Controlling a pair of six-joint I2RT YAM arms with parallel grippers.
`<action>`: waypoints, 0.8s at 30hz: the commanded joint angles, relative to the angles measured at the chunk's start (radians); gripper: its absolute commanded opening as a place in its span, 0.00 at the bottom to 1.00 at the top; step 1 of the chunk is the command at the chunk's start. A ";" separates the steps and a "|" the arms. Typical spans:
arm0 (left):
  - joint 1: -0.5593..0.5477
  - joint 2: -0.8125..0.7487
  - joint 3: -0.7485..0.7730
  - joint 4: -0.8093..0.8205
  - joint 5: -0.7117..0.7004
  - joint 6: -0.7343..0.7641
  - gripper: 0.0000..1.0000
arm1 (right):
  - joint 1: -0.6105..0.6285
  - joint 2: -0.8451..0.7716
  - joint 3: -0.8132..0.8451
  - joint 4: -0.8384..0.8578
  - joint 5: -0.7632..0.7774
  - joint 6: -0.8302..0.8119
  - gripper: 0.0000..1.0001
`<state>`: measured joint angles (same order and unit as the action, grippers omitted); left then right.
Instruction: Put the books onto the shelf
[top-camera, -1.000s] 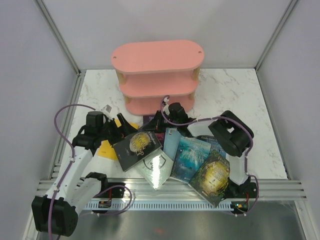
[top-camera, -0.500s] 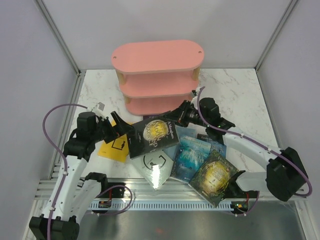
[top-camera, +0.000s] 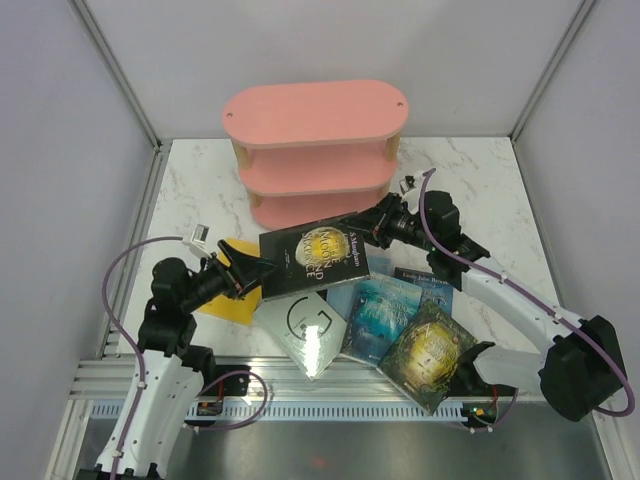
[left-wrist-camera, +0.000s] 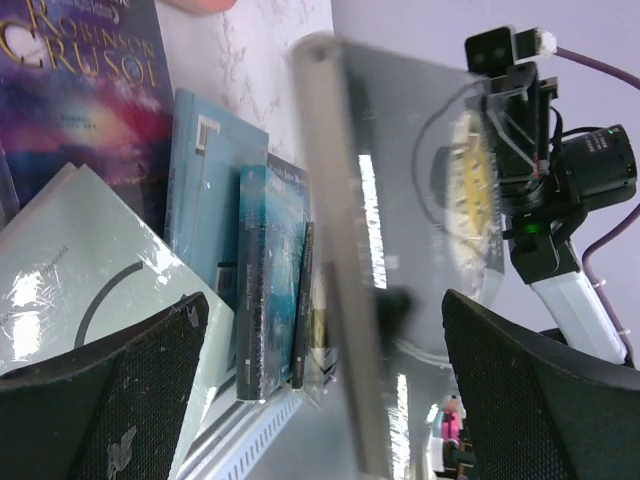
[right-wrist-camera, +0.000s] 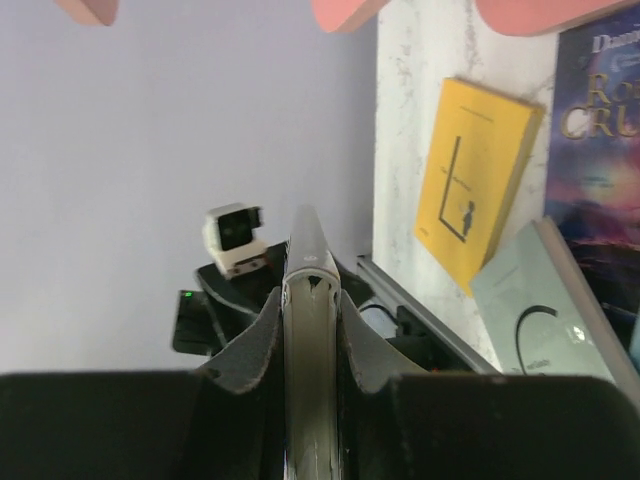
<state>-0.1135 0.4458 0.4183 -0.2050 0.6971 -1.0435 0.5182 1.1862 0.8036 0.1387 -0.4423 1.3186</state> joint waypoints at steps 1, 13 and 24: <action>0.005 -0.021 -0.039 0.105 0.061 -0.112 1.00 | -0.006 -0.039 0.042 0.219 -0.072 0.160 0.00; 0.005 0.123 -0.067 0.559 0.162 -0.345 0.46 | 0.002 0.010 -0.009 0.418 -0.141 0.261 0.00; 0.008 0.433 0.352 0.054 0.232 0.121 0.02 | 0.104 0.012 0.045 0.383 -0.260 0.196 0.00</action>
<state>-0.0860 0.7990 0.6659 0.0292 0.9146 -1.2304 0.5056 1.2232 0.7712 0.4644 -0.4637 1.4929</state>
